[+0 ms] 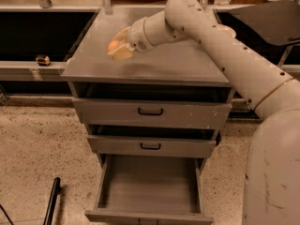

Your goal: Place orange into bottom drawer

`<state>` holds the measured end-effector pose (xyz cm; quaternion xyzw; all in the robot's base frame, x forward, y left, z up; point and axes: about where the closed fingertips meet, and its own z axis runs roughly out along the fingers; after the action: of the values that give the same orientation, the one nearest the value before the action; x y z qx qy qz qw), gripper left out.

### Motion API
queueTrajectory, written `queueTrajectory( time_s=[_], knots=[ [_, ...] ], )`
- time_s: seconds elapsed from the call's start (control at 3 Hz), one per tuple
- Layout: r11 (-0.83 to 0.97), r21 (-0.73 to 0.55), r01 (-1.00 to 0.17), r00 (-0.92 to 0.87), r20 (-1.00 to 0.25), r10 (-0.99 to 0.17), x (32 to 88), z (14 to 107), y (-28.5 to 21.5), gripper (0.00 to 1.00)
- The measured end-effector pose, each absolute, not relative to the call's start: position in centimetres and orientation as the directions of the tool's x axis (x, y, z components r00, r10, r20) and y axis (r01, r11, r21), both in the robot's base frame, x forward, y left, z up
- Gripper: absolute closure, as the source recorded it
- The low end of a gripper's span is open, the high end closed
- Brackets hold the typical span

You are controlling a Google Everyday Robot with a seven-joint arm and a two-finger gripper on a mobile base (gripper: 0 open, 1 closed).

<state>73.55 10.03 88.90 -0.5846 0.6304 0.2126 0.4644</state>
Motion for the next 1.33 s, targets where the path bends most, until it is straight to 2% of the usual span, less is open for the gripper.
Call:
queueTrajectory(
  time_s=[0.33,0.67,1.0,1.33],
  knots=[
    [0.065,-0.183,-0.981,0.114,-0.813,-0.571,70.2,83.2,14.0,1.00],
    [0.065,-0.183,-0.981,0.114,-0.813,-0.571,70.2,83.2,14.0,1.00],
    [-0.004,-0.203,-0.979,0.177,-0.846,-0.502,69.7,84.4,14.7,1.00],
    [-0.163,-0.300,-0.940,0.340,-0.874,-0.347,65.2,89.0,15.5,1.00]
  ],
)
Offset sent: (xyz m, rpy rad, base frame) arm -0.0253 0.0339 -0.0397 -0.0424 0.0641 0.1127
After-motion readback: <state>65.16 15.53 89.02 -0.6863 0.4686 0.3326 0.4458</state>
